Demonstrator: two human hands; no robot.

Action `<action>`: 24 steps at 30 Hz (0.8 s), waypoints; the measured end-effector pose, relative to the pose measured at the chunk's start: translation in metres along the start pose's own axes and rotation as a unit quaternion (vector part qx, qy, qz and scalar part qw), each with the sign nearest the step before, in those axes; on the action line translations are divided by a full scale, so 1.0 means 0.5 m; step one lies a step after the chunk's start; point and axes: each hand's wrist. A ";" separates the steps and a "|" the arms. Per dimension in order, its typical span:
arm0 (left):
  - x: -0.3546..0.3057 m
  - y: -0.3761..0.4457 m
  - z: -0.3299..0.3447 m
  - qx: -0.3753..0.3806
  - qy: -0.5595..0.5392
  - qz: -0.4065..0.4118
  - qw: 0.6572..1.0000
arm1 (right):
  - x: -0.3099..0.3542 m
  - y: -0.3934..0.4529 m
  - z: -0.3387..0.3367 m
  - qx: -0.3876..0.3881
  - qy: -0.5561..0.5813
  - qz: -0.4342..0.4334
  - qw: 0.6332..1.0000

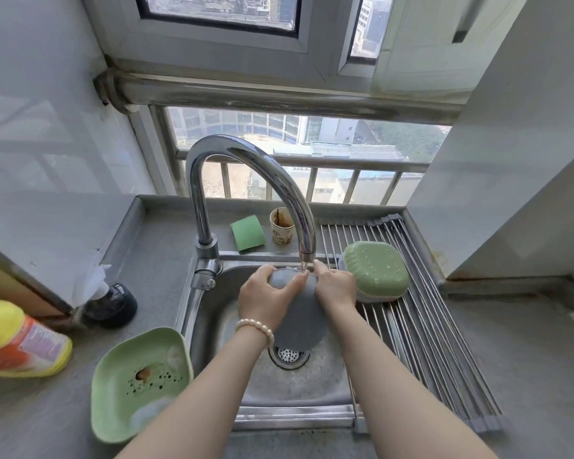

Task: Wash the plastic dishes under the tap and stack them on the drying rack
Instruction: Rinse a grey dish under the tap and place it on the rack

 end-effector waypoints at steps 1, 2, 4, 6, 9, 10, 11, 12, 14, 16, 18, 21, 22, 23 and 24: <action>0.002 0.002 -0.002 -0.002 -0.046 -0.038 0.998 | -0.007 0.009 0.007 0.011 0.019 0.014 1.000; 0.006 0.003 -0.004 -0.002 -0.081 -0.066 0.995 | -0.015 0.016 0.014 0.021 0.048 0.034 0.998; 0.014 0.008 -0.007 0.026 -0.131 -0.095 0.986 | -0.026 0.020 0.014 0.048 0.113 0.075 0.990; 0.021 0.010 -0.011 0.089 -0.140 -0.090 0.982 | -0.024 0.011 -0.004 0.076 0.142 0.102 0.982; 0.028 0.006 -0.018 0.141 -0.133 -0.093 0.977 | -0.014 0.011 -0.023 0.119 0.148 0.108 0.976; 0.028 0.003 -0.017 0.135 -0.138 -0.103 0.976 | -0.005 0.011 -0.027 0.127 0.134 0.101 0.978; 0.027 -0.001 -0.015 0.114 -0.143 -0.109 0.977 | 0.001 0.015 -0.027 0.124 0.103 0.090 0.983; 0.022 -0.007 -0.013 0.083 -0.140 -0.111 0.980 | 0.010 0.019 -0.024 0.108 0.053 0.077 0.990; 0.004 -0.014 -0.005 0.009 -0.122 -0.117 0.986 | 0.031 0.012 -0.009 0.039 -0.053 0.023 0.998; -0.018 -0.017 0.002 -0.048 -0.114 -0.127 0.984 | 0.050 -0.011 0.014 -0.039 -0.119 -0.041 0.991; -0.026 -0.012 0.006 -0.089 -0.129 -0.142 0.977 | 0.061 -0.047 0.038 -0.078 -0.136 -0.093 0.983; -0.021 -0.001 0.007 -0.126 -0.182 -0.168 0.960 | 0.050 -0.081 0.064 -0.107 -0.192 -0.181 0.959; -0.016 0.000 0.007 -0.132 -0.202 -0.185 0.953 | 0.041 -0.084 0.069 -0.104 -0.226 -0.230 0.941; -0.010 0.002 0.006 -0.138 -0.223 -0.208 0.942 | 0.031 -0.085 0.074 -0.083 -0.258 -0.271 0.924; -0.001 0.006 0.005 -0.138 -0.246 -0.240 0.929 | 0.019 -0.087 0.079 -0.061 -0.285 -0.311 0.905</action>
Point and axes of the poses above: each hand's wrist, its own y-axis towards the middle knuckle, its own z-axis out of the palm, x = y × z, and after that the axes turned 9 degrees about -y, right-handed
